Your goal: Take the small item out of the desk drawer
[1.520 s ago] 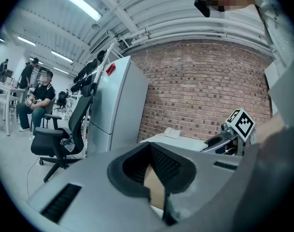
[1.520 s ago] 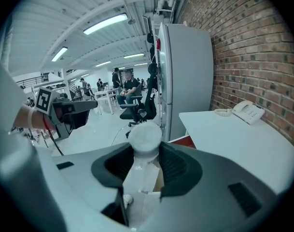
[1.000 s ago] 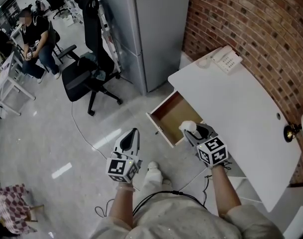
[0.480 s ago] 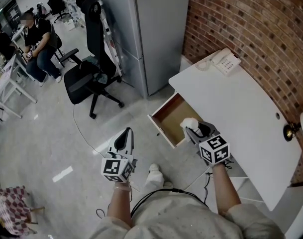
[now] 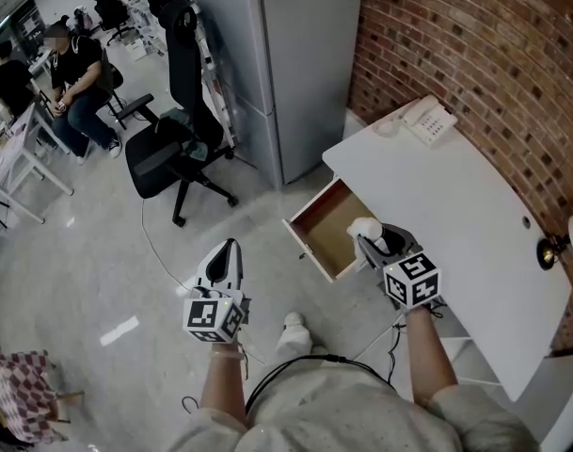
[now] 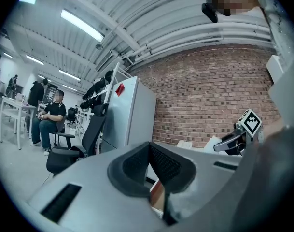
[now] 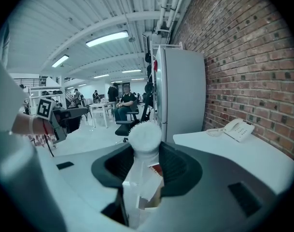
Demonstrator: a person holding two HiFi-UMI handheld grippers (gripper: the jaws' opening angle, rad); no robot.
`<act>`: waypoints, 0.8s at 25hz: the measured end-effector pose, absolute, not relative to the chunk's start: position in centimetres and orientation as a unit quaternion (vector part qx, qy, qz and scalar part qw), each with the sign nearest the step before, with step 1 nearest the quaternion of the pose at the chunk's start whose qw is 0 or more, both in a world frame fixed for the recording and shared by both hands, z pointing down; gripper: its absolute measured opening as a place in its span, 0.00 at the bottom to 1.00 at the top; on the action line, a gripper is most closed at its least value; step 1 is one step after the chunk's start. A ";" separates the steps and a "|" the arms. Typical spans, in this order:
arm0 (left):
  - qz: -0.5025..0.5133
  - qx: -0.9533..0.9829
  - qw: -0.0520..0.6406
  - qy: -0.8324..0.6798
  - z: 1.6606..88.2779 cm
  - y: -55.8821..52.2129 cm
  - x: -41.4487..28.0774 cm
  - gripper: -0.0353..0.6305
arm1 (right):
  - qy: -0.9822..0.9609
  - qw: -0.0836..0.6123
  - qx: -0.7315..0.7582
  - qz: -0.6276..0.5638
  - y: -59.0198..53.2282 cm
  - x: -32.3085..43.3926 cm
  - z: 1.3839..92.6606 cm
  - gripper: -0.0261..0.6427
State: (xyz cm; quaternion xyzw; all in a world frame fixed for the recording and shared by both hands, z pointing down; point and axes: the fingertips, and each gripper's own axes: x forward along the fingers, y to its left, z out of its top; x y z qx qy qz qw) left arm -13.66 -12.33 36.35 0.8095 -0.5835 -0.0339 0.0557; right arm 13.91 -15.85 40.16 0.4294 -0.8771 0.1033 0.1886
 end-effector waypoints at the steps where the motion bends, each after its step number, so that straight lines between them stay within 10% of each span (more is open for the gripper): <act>1: -0.034 0.809 0.056 -0.585 36.3 -12.3 -13.8 0.05 | -0.877 0.187 0.430 0.102 -15.9 13.9 40.0 0.29; 20: -0.033 0.799 0.045 -0.599 35.6 -12.0 -15.6 0.05 | -0.881 0.165 0.436 0.083 -16.7 13.7 37.9 0.29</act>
